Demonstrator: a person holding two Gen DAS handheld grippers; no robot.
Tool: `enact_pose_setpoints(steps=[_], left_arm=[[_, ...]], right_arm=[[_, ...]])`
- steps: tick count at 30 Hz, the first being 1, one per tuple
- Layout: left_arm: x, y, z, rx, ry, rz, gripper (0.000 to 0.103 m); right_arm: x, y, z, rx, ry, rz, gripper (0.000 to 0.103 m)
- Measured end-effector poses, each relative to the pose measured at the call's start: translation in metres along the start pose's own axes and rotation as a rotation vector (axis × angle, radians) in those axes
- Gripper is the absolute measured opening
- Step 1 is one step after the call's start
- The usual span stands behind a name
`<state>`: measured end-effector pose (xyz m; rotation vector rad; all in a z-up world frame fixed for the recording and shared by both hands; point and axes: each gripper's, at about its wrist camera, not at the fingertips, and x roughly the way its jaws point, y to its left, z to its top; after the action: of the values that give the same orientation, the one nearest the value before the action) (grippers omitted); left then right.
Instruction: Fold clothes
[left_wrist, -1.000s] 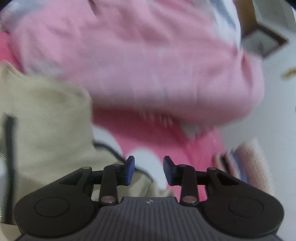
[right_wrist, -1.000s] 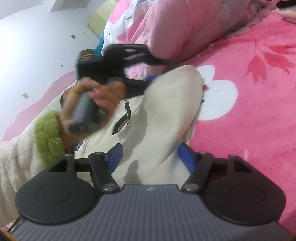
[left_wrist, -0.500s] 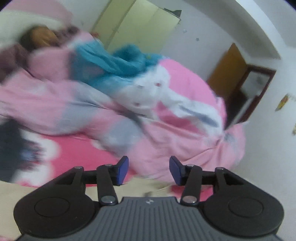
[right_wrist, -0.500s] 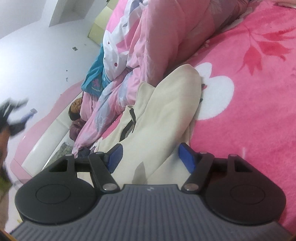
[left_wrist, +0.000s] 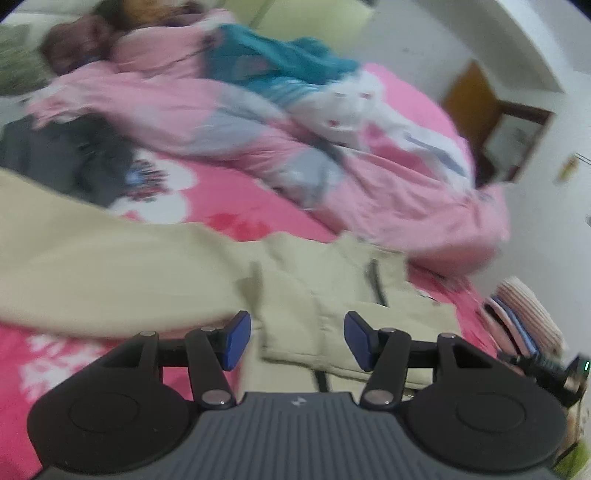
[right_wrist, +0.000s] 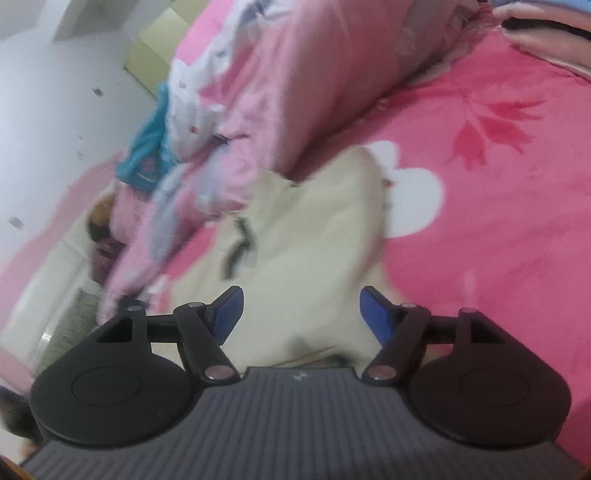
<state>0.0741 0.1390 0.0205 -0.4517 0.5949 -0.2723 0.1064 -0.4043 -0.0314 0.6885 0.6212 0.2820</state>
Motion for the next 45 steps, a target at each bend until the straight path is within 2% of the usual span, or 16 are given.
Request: enact_pose_setpoints(steps=[2,6,8,10,14,17,22,28,29,30,31,32,33,35,39,45], left_arm=[[0.019,-0.011,-0.004,0.045,0.024,-0.031,0.057],[0.053,-0.032,-0.02,0.15,0.098,-0.022,0.056],[0.062,-0.039,-0.028,0.212,0.125,-0.027,0.056],[0.068,-0.043,-0.038,0.266,0.143,-0.021,0.056],[0.075,-0.042,-0.047,0.326,0.139,0.058,0.055],[0.08,-0.031,-0.049,0.291,0.158,0.035,0.055],[0.083,-0.021,-0.054,0.28,0.167,0.013,0.055],[0.08,-0.019,-0.054,0.281,0.168,0.007,0.055],[0.08,-0.019,-0.054,0.28,0.167,0.008,0.055],[0.08,-0.019,-0.054,0.279,0.166,0.008,0.055],[0.08,-0.019,-0.054,0.283,0.165,0.011,0.055],[0.08,-0.02,-0.055,0.287,0.164,0.014,0.055],[0.08,-0.021,-0.055,0.292,0.162,0.017,0.055],[0.08,-0.023,-0.056,0.303,0.159,0.025,0.054],[0.078,-0.023,-0.054,0.293,0.149,0.043,0.051],[0.077,-0.02,-0.052,0.281,0.153,0.042,0.051]], right_arm=[[-0.001,0.02,-0.004,0.016,0.022,0.007,0.07],[0.025,0.049,-0.015,0.083,0.127,0.001,0.068],[0.044,0.074,-0.015,-0.007,0.166,-0.015,0.068],[0.065,0.108,-0.013,-0.185,0.19,-0.05,0.068],[0.134,0.166,-0.018,-0.604,0.302,-0.072,0.068],[0.188,0.195,-0.027,-0.866,0.36,-0.118,0.068],[0.25,0.219,-0.058,-1.227,0.519,-0.04,0.068],[0.271,0.22,-0.061,-1.22,0.605,-0.04,0.071],[0.275,0.221,-0.061,-1.218,0.619,-0.04,0.066],[0.278,0.221,-0.061,-1.216,0.633,-0.04,0.05],[0.275,0.222,-0.064,-1.205,0.638,-0.026,0.04],[0.27,0.224,-0.07,-1.217,0.629,-0.024,0.016],[0.263,0.227,-0.08,-1.278,0.605,-0.046,0.003],[0.252,0.233,-0.098,-1.388,0.553,-0.085,0.002],[0.24,0.242,-0.097,-1.469,0.389,-0.178,0.001],[0.251,0.234,-0.086,-1.417,0.303,-0.244,0.001]])
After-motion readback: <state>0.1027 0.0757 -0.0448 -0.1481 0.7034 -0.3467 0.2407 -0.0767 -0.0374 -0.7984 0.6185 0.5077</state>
